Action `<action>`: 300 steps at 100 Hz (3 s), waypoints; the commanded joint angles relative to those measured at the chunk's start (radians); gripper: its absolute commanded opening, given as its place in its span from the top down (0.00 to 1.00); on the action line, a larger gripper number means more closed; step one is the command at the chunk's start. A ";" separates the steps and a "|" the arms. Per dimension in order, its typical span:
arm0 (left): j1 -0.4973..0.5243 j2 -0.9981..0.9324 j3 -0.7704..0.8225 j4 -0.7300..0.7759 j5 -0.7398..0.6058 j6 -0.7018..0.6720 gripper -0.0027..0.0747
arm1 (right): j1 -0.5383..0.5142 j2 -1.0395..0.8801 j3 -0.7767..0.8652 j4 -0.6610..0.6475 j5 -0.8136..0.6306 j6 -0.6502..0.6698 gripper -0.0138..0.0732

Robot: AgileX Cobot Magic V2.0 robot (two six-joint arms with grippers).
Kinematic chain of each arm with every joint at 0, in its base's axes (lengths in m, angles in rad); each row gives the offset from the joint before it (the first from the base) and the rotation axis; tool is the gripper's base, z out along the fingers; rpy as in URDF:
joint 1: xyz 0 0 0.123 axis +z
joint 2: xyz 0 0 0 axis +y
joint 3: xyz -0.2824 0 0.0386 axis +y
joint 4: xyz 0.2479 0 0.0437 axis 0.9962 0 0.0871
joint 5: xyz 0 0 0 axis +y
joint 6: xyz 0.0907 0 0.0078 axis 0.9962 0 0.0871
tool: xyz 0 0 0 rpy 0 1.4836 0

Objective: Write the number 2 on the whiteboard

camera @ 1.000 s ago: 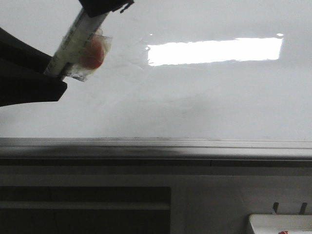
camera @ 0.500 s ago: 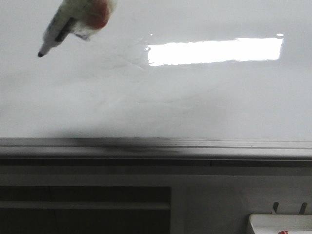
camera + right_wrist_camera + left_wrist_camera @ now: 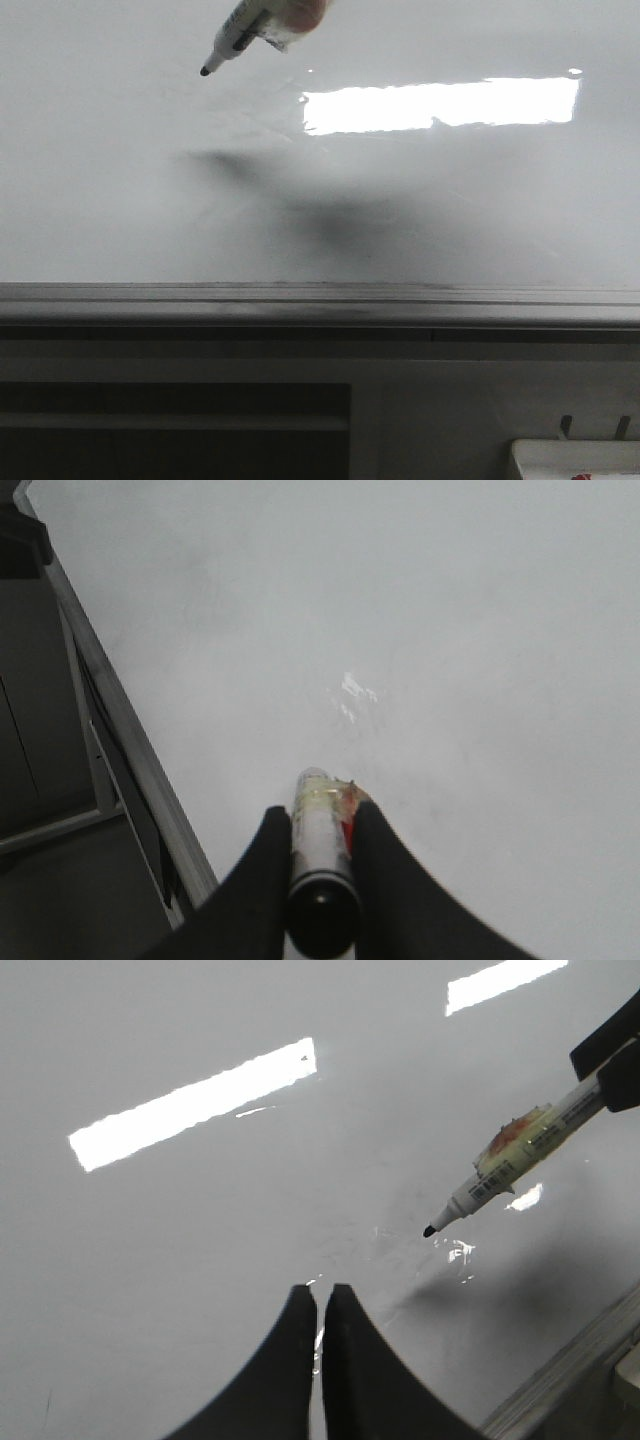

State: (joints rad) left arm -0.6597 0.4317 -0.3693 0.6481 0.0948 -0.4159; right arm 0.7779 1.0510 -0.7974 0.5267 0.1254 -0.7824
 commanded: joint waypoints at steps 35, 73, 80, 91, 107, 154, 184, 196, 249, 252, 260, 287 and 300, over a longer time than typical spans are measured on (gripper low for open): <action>-0.003 0.002 -0.030 -0.030 -0.062 -0.014 0.99 | -0.103 0.063 -0.116 0.010 -0.052 -0.001 0.93; -0.003 0.002 -0.030 -0.030 -0.079 -0.014 0.99 | -0.131 0.079 -0.130 -0.018 -0.094 -0.001 0.93; -0.003 0.002 -0.030 -0.030 -0.079 -0.014 0.99 | -0.161 0.062 -0.128 -0.018 -0.061 -0.001 0.93; -0.003 0.002 -0.030 -0.030 -0.079 -0.014 0.99 | -0.217 0.037 -0.121 -0.018 0.024 -0.001 0.91; -0.003 0.002 -0.030 -0.030 -0.079 -0.014 0.99 | -0.231 0.016 -0.082 -0.012 0.129 0.022 0.91; -0.003 0.002 -0.030 -0.026 -0.079 -0.014 0.99 | -0.075 0.113 -0.030 0.038 0.062 0.036 0.91; -0.003 0.002 -0.030 -0.016 -0.079 -0.014 0.99 | -0.217 -0.012 0.051 0.002 0.150 0.036 0.91; -0.003 0.002 -0.030 0.005 -0.079 -0.014 0.99 | -0.277 -0.069 0.089 0.002 0.194 0.036 0.91; -0.003 0.133 0.010 0.238 -0.369 -0.007 0.78 | 0.027 -0.022 -0.035 0.016 0.197 -0.073 0.91; -0.003 0.160 0.013 0.267 -0.392 -0.007 0.71 | 0.040 -0.005 -0.054 0.005 0.197 -0.073 0.91; -0.003 0.220 0.013 0.291 -0.395 -0.007 0.56 | 0.063 0.056 -0.094 -0.018 0.197 -0.073 0.91; -0.003 0.314 0.013 0.301 -0.348 -0.007 0.52 | 0.107 0.172 -0.197 -0.018 0.197 -0.073 0.91; -0.005 0.331 0.013 0.334 -0.361 -0.007 0.52 | 0.118 0.172 -0.218 -0.025 0.189 -0.073 0.91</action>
State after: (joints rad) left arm -0.6597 0.7547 -0.3324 0.9819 -0.2159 -0.4153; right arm 0.8906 1.2446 -0.9672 0.5028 0.3823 -0.8450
